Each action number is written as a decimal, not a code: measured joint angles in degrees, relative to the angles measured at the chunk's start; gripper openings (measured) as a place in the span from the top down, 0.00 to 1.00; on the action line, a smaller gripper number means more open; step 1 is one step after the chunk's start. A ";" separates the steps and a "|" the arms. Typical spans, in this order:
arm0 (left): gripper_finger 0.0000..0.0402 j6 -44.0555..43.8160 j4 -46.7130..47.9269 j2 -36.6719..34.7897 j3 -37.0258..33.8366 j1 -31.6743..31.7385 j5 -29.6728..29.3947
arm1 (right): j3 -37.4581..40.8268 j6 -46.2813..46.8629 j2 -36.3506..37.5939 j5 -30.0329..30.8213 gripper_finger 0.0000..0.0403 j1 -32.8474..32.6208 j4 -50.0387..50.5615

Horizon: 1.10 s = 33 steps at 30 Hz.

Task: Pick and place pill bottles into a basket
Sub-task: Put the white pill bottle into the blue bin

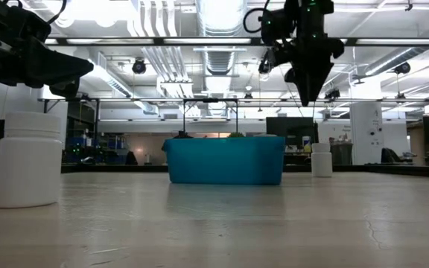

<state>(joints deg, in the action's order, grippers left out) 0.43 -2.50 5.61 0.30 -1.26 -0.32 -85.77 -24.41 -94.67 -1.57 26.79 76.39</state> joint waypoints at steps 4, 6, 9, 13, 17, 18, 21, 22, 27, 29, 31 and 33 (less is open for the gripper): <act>0.92 0.00 -0.02 0.00 0.00 -0.02 0.02 | 2.99 -1.32 0.00 0.00 0.48 0.31 -2.32; 0.92 0.00 -0.02 0.00 0.00 0.00 0.01 | 4.35 -1.69 0.00 -0.04 0.48 0.43 -3.42; 0.92 0.00 -0.01 0.00 0.00 0.00 0.02 | 6.48 -2.54 0.08 -0.15 0.48 0.92 -5.65; 0.92 0.00 0.00 0.00 0.00 -0.02 0.02 | 8.70 -3.31 0.31 -0.37 0.48 2.08 -8.01; 0.92 0.00 0.00 0.00 0.00 -0.02 0.02 | 10.99 -4.31 0.41 -0.51 0.48 3.47 -9.78; 0.92 0.00 0.00 0.00 0.00 -0.01 0.02 | 11.44 -4.36 0.44 -0.60 0.48 3.87 -10.05; 0.92 0.01 0.00 0.00 0.00 -0.01 0.03 | 12.77 -4.70 0.48 -2.11 0.48 5.05 -12.00; 0.92 0.00 0.00 0.00 0.00 0.00 0.02 | 13.15 -4.80 0.48 -2.90 0.48 5.42 -12.66; 0.92 0.00 0.00 0.00 0.00 0.00 0.03 | 14.86 -5.81 0.52 -3.12 0.48 6.19 -14.80; 0.92 0.00 0.00 0.00 0.00 0.00 0.02 | 15.42 -5.87 0.53 -2.98 0.48 6.31 -15.82; 0.92 0.00 0.02 0.00 0.00 0.00 0.02 | 15.89 -6.20 0.55 -2.92 0.48 6.31 -16.08; 0.92 0.00 0.00 0.00 0.00 0.00 0.03 | 16.28 -6.29 0.55 -2.95 0.48 6.29 -16.84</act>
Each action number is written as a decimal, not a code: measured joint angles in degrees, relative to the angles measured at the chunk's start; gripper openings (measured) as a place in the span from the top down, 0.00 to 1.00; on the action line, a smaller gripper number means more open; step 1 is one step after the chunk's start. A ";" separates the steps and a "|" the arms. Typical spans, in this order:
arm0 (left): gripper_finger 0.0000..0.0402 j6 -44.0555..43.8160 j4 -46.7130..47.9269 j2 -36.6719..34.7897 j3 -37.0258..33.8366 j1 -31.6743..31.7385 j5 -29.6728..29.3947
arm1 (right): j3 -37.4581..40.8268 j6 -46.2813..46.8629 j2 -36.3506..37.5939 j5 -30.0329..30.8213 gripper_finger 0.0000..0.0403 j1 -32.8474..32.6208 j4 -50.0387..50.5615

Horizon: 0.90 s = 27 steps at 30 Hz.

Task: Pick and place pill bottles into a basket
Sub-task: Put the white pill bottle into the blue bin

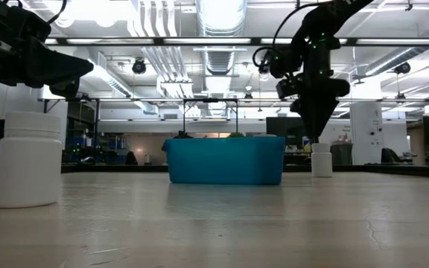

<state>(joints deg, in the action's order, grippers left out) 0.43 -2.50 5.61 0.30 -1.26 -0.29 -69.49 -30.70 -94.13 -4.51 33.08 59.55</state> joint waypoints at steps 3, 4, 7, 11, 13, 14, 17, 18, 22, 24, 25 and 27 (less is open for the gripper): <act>0.92 0.00 0.02 0.00 0.00 -0.01 0.01 | 0.63 -0.10 0.00 -0.01 0.48 0.10 -0.15; 0.92 0.00 0.00 0.00 0.00 -0.01 0.01 | 0.82 -0.10 0.00 0.00 0.48 0.19 -0.31; 0.92 0.00 0.00 0.00 0.00 -0.01 0.01 | 1.80 -0.11 0.00 0.02 0.48 0.41 -0.59; 0.92 0.00 0.00 0.00 0.00 -0.02 0.01 | 3.67 -0.22 0.00 0.01 0.48 0.57 -2.07; 0.92 0.00 0.02 0.00 0.00 -0.02 0.00 | 4.78 -0.59 0.00 0.03 0.48 0.59 -3.10; 0.92 0.00 0.00 0.00 0.00 0.00 0.01 | 5.27 -0.74 0.00 0.04 0.48 0.59 -3.92; 0.92 0.00 0.00 0.00 0.00 0.00 0.00 | 6.75 -1.06 0.00 0.02 0.48 0.59 -5.75; 0.92 0.00 0.01 0.00 0.00 -0.01 0.00 | 7.28 -1.24 0.00 0.02 0.48 0.59 -6.25; 0.92 0.00 0.02 0.00 0.00 -0.02 0.00 | 8.74 -1.55 0.00 0.02 0.48 0.59 -8.15; 0.92 0.00 0.00 0.00 0.00 -0.02 0.00 | 9.25 -1.68 0.00 0.04 0.48 0.59 -8.75; 0.92 0.00 0.00 0.00 0.00 -0.02 0.00 | 9.47 -1.66 0.00 0.02 0.48 0.59 -9.27; 0.92 0.00 0.01 0.00 0.00 0.00 0.00 | 9.76 -1.79 0.00 0.02 0.48 0.59 -9.64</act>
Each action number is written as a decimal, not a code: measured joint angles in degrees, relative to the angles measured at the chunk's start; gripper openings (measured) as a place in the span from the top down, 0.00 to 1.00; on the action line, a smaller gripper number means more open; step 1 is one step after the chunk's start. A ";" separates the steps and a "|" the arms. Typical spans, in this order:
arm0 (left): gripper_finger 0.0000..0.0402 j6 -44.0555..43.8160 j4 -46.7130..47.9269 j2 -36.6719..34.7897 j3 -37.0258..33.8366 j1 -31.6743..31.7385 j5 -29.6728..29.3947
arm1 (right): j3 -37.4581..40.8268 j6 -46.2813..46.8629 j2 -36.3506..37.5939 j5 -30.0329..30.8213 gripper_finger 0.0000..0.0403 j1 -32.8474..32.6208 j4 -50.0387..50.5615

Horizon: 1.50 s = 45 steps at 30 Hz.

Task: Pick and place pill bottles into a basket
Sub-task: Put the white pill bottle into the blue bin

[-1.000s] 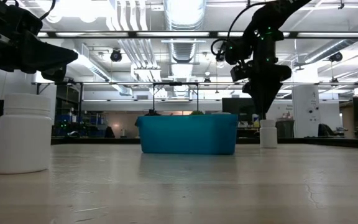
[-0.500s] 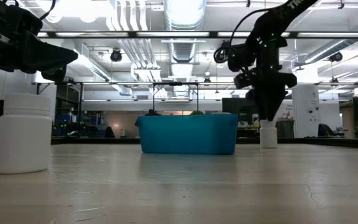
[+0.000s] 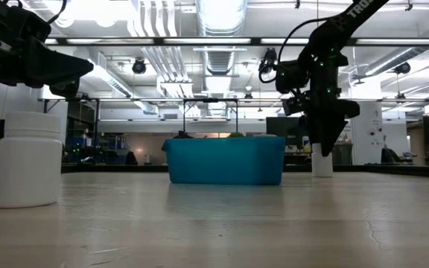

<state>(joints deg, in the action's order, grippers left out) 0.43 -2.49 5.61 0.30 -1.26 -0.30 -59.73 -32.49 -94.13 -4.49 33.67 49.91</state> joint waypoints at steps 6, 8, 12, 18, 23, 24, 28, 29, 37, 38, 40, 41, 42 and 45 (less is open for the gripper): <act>0.92 0.00 0.00 0.00 0.00 0.00 0.00 | 0.80 -0.09 0.00 -0.04 0.48 0.00 -1.20; 0.92 0.00 -0.01 0.00 0.00 -0.02 0.00 | 0.95 -0.06 0.00 -0.04 0.48 0.02 -1.27; 0.92 0.00 0.00 0.00 0.00 -0.02 0.00 | 1.08 0.16 0.00 -0.07 0.48 0.02 -1.31; 0.92 0.00 0.01 0.00 0.00 0.00 0.00 | 1.06 0.22 0.00 -0.14 0.57 0.02 -1.36; 0.92 0.00 -0.01 0.00 0.00 -0.02 -0.02 | 1.04 0.23 0.00 -0.14 0.60 0.02 -1.35; 0.92 0.00 -0.01 0.00 0.00 -0.01 -0.02 | 1.04 0.24 0.00 -0.11 0.60 0.02 -1.35; 0.92 0.00 0.01 0.00 0.00 -0.02 -0.02 | 1.04 0.31 0.00 -0.08 0.60 0.02 -1.31; 0.92 0.00 0.01 0.00 0.00 0.00 -0.02 | 1.04 0.31 0.00 -0.08 0.60 0.02 -1.28; 0.92 0.00 -0.01 0.00 0.00 0.00 -0.02 | -1.19 0.58 -0.07 0.02 0.60 0.02 1.19; 0.92 0.00 0.00 0.00 0.00 -0.01 -0.02 | -1.64 0.59 -0.07 0.03 0.60 0.02 1.80; 0.92 0.00 0.01 0.00 0.00 -0.02 -0.02 | -2.65 0.77 -0.09 0.12 0.60 -0.02 2.80; 0.92 0.00 -0.01 0.00 0.00 -0.01 -0.02 | -3.22 0.85 -0.09 0.12 0.60 -0.04 3.37; 0.92 0.02 0.01 0.00 0.00 -0.02 -0.02 | -3.76 0.98 -0.09 0.11 0.60 -0.04 4.05; 0.92 0.00 0.00 0.00 0.00 -0.01 -0.02 | -5.25 1.63 -0.09 0.12 0.60 -0.07 5.94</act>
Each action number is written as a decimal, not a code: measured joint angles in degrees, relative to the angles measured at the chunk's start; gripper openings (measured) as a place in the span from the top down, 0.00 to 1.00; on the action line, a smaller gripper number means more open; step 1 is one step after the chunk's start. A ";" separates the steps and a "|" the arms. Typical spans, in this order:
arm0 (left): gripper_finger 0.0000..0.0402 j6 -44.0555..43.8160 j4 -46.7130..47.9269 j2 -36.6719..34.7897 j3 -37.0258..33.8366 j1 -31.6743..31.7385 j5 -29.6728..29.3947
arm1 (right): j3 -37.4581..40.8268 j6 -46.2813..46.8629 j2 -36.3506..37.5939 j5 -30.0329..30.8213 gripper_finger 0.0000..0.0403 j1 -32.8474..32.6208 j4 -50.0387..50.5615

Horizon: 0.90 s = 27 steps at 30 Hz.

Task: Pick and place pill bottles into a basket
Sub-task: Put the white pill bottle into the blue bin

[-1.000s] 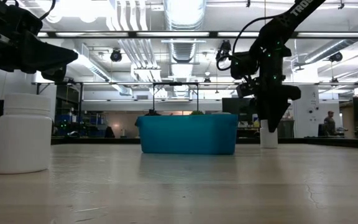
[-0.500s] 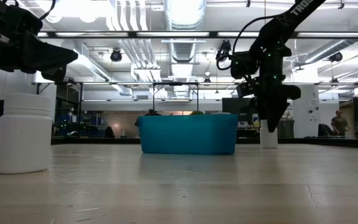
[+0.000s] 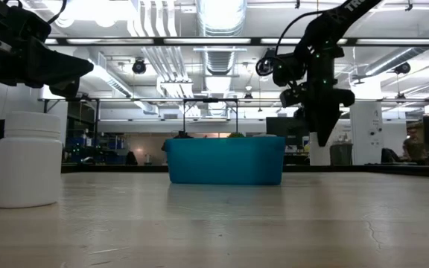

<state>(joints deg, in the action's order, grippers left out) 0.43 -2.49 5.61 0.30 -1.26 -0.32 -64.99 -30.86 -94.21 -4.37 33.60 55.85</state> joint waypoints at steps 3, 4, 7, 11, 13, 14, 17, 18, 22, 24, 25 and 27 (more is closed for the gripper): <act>0.92 0.01 0.00 0.00 0.00 0.01 0.00 | -1.31 0.49 0.00 -0.04 0.61 -0.12 1.25; 0.92 0.00 -0.01 0.00 0.00 0.01 0.00 | -1.55 0.66 0.00 -0.01 0.61 -0.33 1.35; 0.92 0.00 -0.01 0.00 0.00 0.01 -0.02 | -2.34 0.77 0.00 -0.03 0.61 -0.93 1.56; 0.92 0.00 -0.01 0.00 0.00 0.01 -0.01 | -3.50 1.32 0.00 -0.04 0.61 -2.35 2.78; 0.92 0.00 0.01 0.00 0.00 0.01 -0.02 | -4.31 1.70 0.00 0.00 0.61 -3.14 3.76; 0.92 0.00 -0.01 0.00 0.00 0.01 -0.02 | -4.66 1.75 0.00 0.00 0.61 -3.53 4.42; 0.92 0.00 -0.01 0.00 0.00 0.01 -0.02 | -6.10 1.84 0.00 0.05 0.61 -4.71 5.37; 0.92 0.00 -0.01 0.00 0.00 0.00 -0.01 | -6.61 2.01 0.00 0.07 0.61 -5.03 5.71; 0.92 -0.01 0.01 0.00 0.00 0.00 -0.01 | -9.04 2.13 0.00 1.27 0.61 -6.40 7.02; 0.92 0.00 0.01 0.00 0.00 0.01 0.00 | -10.41 2.29 0.02 1.63 0.61 -7.02 7.48; 0.92 0.00 -0.01 0.02 0.00 0.01 -0.02 | -11.12 2.36 0.02 1.68 0.61 -7.34 7.80; 0.92 0.00 0.01 0.15 0.00 0.01 -0.02 | -12.56 2.45 0.02 1.71 0.61 -7.94 8.93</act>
<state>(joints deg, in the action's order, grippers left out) 0.43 -2.48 5.76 0.30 -1.26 -0.34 -77.54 -28.41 -94.19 -2.65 25.66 64.78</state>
